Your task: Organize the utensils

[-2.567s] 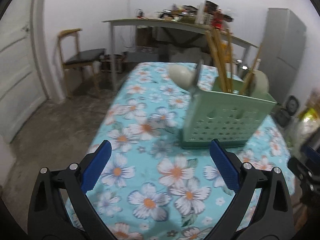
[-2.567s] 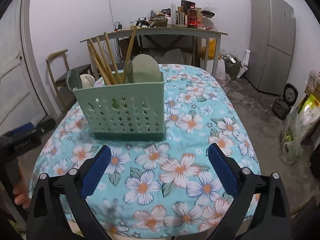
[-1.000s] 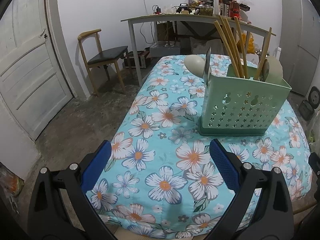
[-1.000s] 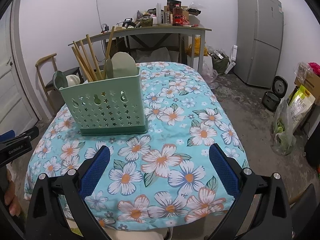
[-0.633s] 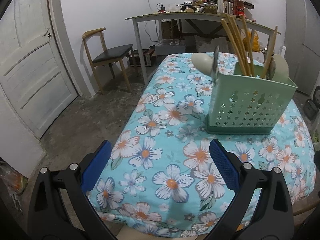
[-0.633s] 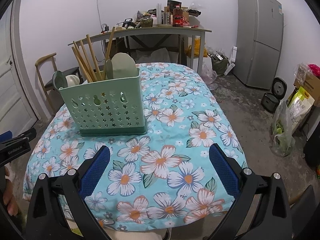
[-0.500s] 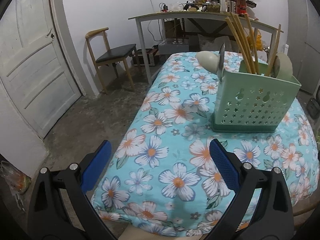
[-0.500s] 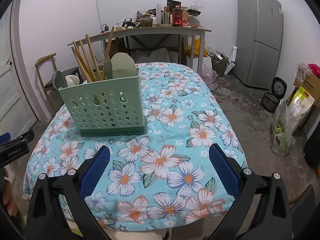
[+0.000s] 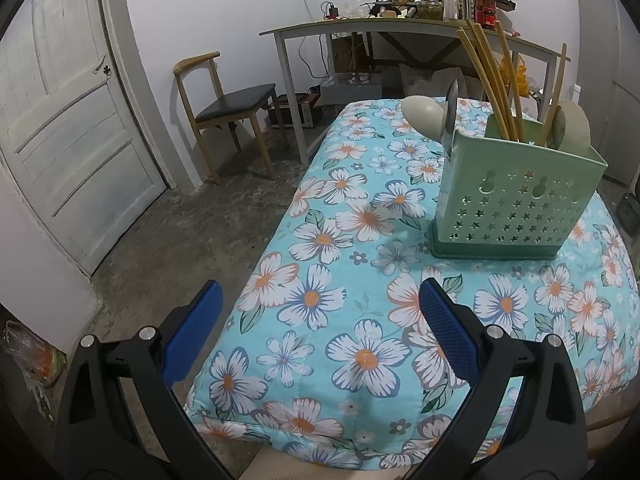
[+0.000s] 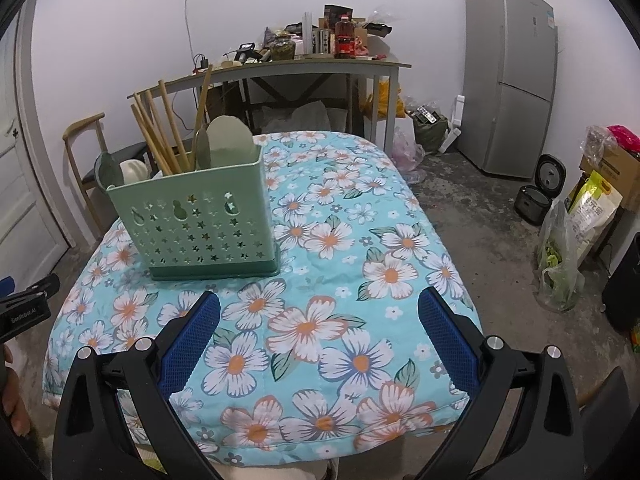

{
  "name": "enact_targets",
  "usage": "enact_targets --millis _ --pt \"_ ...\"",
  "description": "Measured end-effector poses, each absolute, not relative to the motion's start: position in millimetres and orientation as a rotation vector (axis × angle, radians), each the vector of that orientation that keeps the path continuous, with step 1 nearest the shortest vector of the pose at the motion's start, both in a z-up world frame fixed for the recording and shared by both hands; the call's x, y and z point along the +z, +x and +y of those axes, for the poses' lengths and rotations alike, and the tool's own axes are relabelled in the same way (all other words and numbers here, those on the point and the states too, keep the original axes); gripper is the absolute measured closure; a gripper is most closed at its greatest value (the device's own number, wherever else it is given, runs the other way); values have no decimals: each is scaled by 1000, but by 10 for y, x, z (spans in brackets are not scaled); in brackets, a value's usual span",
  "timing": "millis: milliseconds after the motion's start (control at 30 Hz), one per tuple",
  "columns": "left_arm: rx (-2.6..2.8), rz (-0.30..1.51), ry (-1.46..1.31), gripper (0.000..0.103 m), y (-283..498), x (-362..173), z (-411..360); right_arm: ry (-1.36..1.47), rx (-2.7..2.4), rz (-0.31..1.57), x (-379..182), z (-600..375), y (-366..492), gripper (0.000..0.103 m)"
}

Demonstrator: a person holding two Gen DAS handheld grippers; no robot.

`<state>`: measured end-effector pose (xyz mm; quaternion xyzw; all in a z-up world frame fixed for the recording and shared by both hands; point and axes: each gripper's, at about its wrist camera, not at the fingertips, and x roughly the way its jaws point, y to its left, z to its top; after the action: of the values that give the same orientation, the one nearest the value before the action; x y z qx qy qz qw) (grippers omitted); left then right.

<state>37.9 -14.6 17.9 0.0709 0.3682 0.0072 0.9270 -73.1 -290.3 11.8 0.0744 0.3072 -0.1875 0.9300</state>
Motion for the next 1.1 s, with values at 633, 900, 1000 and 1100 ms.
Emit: enact_targets --millis 633,900,1000,1100 --pt "15 760 149 8 386 178 -149 155 -378 626 121 -2901 -733 7" --pt "15 761 149 8 384 178 -149 155 -378 625 120 -2903 -734 7" --pt "14 761 149 8 384 181 -155 155 -378 625 120 -2902 -733 7" --pt "14 761 149 8 381 180 -153 155 -378 625 119 -2902 -734 7"
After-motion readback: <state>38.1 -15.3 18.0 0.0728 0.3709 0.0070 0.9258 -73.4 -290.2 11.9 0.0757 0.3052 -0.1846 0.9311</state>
